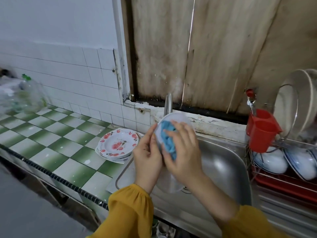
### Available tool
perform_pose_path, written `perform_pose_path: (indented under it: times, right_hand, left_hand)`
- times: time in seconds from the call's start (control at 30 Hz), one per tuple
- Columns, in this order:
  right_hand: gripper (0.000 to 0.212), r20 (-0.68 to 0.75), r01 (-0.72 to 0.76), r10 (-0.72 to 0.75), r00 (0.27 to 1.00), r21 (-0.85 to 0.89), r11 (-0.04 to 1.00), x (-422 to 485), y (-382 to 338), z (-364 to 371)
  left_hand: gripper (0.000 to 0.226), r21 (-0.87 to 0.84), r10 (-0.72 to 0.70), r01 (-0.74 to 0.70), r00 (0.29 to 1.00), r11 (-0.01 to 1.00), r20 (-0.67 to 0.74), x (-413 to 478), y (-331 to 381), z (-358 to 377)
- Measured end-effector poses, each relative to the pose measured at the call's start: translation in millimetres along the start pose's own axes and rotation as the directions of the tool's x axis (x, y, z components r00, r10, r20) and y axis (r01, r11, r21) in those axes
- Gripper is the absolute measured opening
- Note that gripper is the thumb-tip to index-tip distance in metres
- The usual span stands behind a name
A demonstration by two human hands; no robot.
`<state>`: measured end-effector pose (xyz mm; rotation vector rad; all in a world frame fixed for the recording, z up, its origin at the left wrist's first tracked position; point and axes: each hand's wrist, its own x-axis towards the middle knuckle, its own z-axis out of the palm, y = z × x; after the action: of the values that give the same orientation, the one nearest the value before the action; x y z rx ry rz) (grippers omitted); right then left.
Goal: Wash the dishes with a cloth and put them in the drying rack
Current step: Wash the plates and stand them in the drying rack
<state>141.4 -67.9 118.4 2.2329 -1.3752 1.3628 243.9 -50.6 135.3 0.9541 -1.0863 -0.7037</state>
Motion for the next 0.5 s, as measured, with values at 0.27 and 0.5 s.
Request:
perform_pose_path:
  times: [0.27,0.5]
  right_hand:
    - [0.025,-0.06,-0.585,0.624,0.779,0.288,0.758,46,26,-13]
    - [0.036,-0.043,0.192,-0.191,0.981,0.012,0.981,3,3,1]
  left_hand:
    - [0.037,0.01,0.027,-0.027,0.997,1.0,0.075,-2,10,5]
    - [0.032,-0.047,-0.025,0.025,1.0,0.999,-0.006,15,7,-7]
